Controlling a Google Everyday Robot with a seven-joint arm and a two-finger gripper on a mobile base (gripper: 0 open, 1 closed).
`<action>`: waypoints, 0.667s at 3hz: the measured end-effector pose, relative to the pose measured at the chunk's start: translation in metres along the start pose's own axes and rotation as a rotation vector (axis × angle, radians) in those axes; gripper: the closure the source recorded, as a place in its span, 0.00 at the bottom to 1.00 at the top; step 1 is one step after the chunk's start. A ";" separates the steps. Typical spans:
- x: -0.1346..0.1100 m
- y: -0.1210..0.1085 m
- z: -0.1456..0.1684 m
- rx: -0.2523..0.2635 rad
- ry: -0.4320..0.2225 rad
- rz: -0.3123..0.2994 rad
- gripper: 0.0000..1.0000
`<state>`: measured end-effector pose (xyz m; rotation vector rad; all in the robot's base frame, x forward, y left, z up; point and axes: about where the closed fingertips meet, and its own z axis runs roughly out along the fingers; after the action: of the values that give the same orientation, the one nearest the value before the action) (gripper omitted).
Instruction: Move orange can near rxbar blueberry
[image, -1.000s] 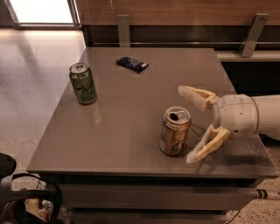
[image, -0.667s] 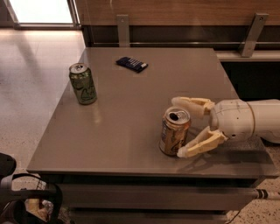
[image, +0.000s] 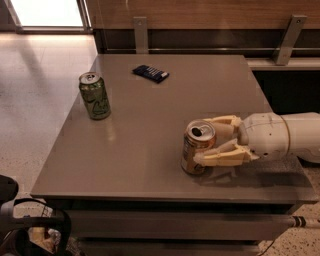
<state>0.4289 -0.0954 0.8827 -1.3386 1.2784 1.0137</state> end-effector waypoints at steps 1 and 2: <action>-0.001 0.000 0.002 -0.004 0.000 -0.001 0.90; -0.002 -0.001 0.003 -0.008 0.000 -0.002 1.00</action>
Offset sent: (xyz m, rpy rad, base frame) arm 0.0028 0.0006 0.0033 -0.0014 0.0020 0.0060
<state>0.4295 -0.0921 0.8846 -1.3457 1.2743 1.0186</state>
